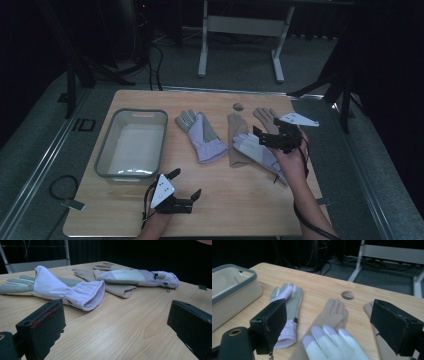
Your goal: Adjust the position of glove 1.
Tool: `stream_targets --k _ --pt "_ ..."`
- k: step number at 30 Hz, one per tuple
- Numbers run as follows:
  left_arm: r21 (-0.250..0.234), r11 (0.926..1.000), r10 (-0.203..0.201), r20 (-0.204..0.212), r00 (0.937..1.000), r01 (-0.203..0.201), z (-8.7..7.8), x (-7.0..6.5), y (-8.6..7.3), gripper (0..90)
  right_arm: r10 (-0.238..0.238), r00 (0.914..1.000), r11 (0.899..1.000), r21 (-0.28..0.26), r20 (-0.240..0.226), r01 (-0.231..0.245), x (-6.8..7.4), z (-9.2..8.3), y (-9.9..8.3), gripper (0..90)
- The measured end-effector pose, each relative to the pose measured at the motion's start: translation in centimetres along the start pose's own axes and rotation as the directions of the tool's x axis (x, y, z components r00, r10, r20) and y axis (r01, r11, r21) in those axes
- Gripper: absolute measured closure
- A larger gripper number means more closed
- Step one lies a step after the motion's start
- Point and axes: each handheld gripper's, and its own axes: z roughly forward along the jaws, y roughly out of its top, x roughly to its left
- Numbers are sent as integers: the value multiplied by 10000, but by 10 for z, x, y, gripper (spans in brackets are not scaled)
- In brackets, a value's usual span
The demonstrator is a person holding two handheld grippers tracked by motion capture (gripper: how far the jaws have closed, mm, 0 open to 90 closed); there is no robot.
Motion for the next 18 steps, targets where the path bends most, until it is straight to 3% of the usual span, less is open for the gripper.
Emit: stream_targets --k 7,18 --pt "0 10000 1 24 10000 -1 0 0 0 16 -285 9983 9993 227 -511 297 19 27 12 145" --pt "13 10000 26 63 10000 -26 0 -1 0 15 -545 9948 9963 616 -858 599 43 70 15 186"
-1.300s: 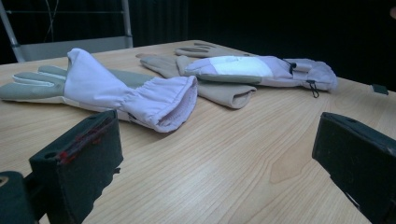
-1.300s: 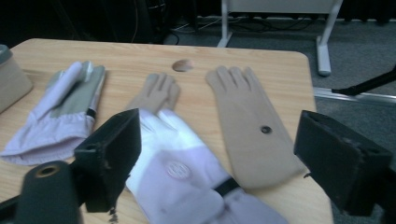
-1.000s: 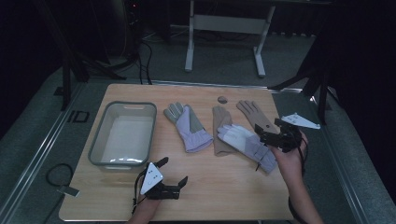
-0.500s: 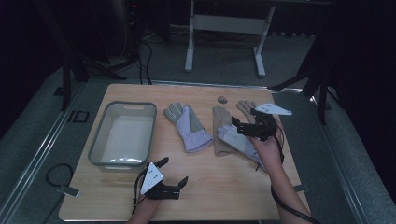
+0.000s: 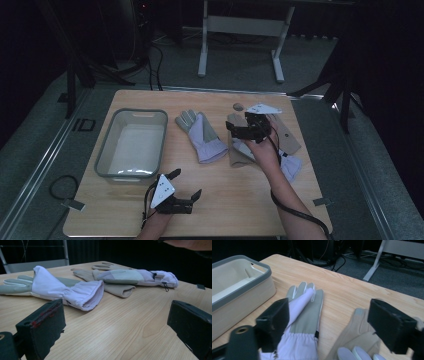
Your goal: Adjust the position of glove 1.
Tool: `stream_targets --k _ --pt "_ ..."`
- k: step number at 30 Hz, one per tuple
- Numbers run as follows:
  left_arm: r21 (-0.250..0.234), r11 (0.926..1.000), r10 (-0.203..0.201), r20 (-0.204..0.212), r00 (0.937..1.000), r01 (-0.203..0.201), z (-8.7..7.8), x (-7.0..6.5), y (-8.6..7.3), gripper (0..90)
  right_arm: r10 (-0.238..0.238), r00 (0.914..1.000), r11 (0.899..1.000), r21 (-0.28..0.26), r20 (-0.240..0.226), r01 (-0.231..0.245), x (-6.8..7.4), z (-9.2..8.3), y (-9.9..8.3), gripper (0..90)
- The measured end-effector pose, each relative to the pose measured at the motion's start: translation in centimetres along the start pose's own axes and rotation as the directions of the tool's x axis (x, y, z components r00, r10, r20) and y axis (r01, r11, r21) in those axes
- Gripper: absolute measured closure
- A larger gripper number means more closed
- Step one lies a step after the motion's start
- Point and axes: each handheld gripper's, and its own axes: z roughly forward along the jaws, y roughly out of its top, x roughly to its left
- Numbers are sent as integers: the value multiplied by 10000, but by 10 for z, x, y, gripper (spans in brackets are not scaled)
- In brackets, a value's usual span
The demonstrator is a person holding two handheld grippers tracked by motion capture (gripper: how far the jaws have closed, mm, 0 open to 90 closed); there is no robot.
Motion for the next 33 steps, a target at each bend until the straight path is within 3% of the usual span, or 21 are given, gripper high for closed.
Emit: stream_targets --k 6,10,15,19,23,26,33 --pt "-41 10000 59 -25 10000 -59 0 -1 0 15 -95 9999 9999 135 -144 97 6 19 2 206" --pt "-22 9999 146 -22 9999 -146 0 -1 0 15 20 9987 9994 332 -501 -3 9 36 2 233" --pt "4 10000 93 50 9999 -93 0 0 0 15 23 9991 9976 697 -435 8 15 59 -4 293" --pt "20 9999 123 63 9999 -123 0 -1 0 15 -279 9983 9895 1402 -511 348 21 81 -13 407" --pt "15 9999 131 80 9999 -131 0 0 0 15 -128 9972 9829 1824 -735 261 21 98 -22 507" --pt "18 10000 95 108 9999 -95 0 0 0 15 -126 9961 9790 2014 -875 301 22 108 -26 511" --pt "-4 10000 73 108 9999 -73 0 0 0 15 -631 9932 9645 2496 -979 859 27 131 -29 488"
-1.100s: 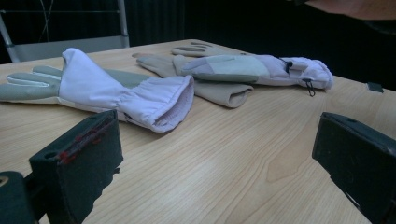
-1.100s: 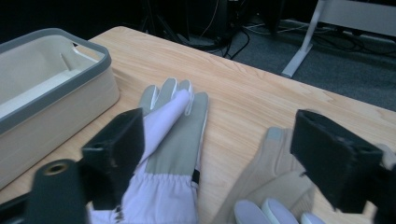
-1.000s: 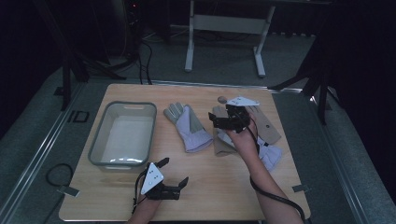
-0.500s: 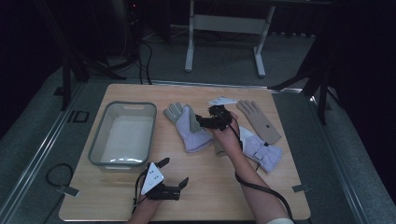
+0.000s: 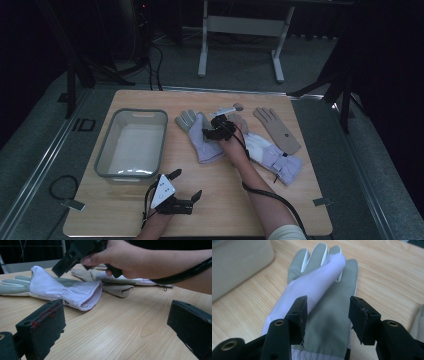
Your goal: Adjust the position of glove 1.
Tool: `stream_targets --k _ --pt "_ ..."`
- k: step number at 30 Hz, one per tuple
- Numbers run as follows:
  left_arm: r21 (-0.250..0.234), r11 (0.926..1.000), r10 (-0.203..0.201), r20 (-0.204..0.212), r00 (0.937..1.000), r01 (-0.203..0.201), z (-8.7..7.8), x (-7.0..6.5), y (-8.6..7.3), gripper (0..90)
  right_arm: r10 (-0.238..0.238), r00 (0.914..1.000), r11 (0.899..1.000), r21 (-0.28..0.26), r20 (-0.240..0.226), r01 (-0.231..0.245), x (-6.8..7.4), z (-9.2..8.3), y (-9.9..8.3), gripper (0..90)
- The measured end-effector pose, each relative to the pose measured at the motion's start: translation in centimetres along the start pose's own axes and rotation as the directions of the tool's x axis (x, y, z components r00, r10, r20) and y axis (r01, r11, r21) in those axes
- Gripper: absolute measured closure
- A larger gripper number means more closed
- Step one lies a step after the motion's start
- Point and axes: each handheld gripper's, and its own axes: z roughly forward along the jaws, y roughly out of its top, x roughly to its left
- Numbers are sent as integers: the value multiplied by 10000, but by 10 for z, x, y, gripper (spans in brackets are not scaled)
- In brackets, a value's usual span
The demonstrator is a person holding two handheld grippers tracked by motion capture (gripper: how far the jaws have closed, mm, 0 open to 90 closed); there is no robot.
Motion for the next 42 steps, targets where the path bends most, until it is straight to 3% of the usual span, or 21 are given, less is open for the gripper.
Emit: stream_targets --k 5,9,11,15,19,24,27,30,36,38,42 --pt "-10 10000 -47 14 10000 47 0 0 0 15 -32 9999 9988 483 122 26 -5 14 -4 469" --pt "-3 10000 -31 -10 10000 31 0 0 0 15 590 9976 9905 1266 -362 -540 -10 27 -8 483" --pt "1 10000 -12 -27 10000 12 0 0 0 15 787 9953 9895 1260 -563 -711 -12 28 -9 524" --pt "-23 10000 -56 -23 10000 56 0 0 0 15 1001 9923 9882 1235 -724 -907 -9 28 -10 697" --pt "-16 10000 -62 -1 10000 62 0 0 0 15 1802 9819 9782 1150 -581 -1728 -4 23 -9 806" --pt "-32 10000 -44 -24 10000 44 0 0 0 15 2574 9639 9661 374 -677 -2554 6 2 -15 820" --pt "-26 10000 2 -49 10000 -2 0 0 0 15 3089 9487 9497 -317 -679 -3116 10 -18 -21 822" --pt "-70 10000 -16 -32 10000 16 -1 0 0 15 3287 9430 9400 -784 -514 -3319 16 -37 -27 822" --pt "-123 9999 25 22 10000 -25 -1 -1 -1 15 4236 9034 8920 -1429 -663 -4288 28 -78 -50 821" --pt "-150 9999 36 11 10000 -36 -1 -2 -1 15 4361 8982 8859 -1489 -556 -4393 34 -88 -61 821" --pt "-245 9997 51 -117 9999 -54 -2 -1 0 15 4432 8955 8844 -1435 -402 -4441 43 -99 -81 820"
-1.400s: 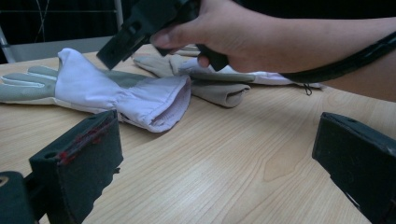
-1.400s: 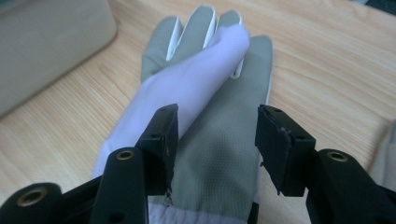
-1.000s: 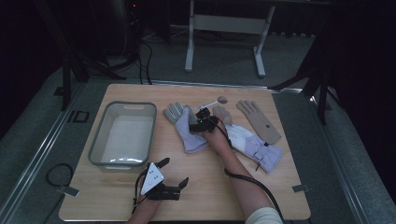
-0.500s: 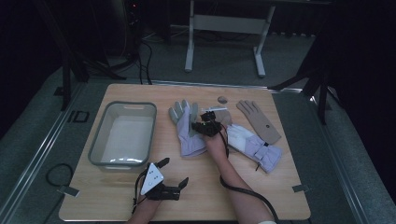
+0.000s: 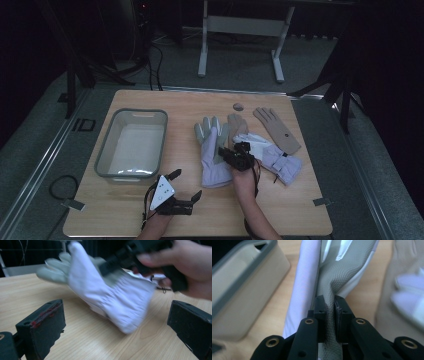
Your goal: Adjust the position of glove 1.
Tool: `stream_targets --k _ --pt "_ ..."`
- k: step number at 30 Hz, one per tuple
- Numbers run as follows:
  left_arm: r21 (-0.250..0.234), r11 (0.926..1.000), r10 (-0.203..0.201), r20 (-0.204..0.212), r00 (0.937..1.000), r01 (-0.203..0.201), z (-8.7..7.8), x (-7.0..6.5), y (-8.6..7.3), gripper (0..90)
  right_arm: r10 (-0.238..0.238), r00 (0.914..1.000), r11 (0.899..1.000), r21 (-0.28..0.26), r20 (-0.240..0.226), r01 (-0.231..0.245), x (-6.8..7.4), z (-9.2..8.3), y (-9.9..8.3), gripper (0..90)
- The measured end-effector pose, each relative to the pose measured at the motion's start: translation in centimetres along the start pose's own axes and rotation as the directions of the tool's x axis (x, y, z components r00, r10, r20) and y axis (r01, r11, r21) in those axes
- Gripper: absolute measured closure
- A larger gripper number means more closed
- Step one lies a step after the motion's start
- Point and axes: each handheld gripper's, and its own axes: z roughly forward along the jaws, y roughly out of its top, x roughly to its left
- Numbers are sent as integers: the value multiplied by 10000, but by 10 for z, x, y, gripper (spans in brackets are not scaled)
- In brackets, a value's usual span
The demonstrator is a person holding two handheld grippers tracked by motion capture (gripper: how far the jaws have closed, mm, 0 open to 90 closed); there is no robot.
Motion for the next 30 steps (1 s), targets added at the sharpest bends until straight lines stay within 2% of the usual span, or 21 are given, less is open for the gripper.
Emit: stream_targets --k 2,5,10,12,15,20,22,25,28,30 --pt "46 10000 -22 -19 10000 22 1 0 0 15 364 9993 9993 28 -82 -364 -3 -3 -9 819" --pt "103 9999 65 -36 10000 -65 1 0 0 15 590 9983 9983 -15 6 -590 -4 -2 -22 818" --pt "113 9998 143 3 9999 -143 1 -1 0 15 504 9979 9981 330 406 -518 -12 11 -31 807" --pt "111 9999 128 45 9999 -128 1 -1 0 15 717 9964 9962 473 452 -738 -18 15 -36 796" --pt "115 9999 116 71 9999 -117 1 0 0 15 800 9960 9951 545 385 -821 -24 17 -40 777" --pt "121 9999 15 68 10000 -15 2 0 0 15 441 9981 9966 674 419 -468 -24 16 -36 707" --pt "126 9999 19 74 10000 -20 2 0 0 15 74 9987 9974 709 509 -110 -23 12 -32 654" --pt "132 9999 49 114 9999 -51 2 0 0 15 -916 9925 9938 709 813 859 -22 3 -22 575" --pt "136 9999 76 138 9999 -78 2 0 0 15 -1959 9766 9796 640 883 1907 -21 -6 -14 540" --pt "117 9999 82 106 9999 -83 2 0 0 15 -2571 9646 9652 648 584 2533 -23 -11 -8 528"
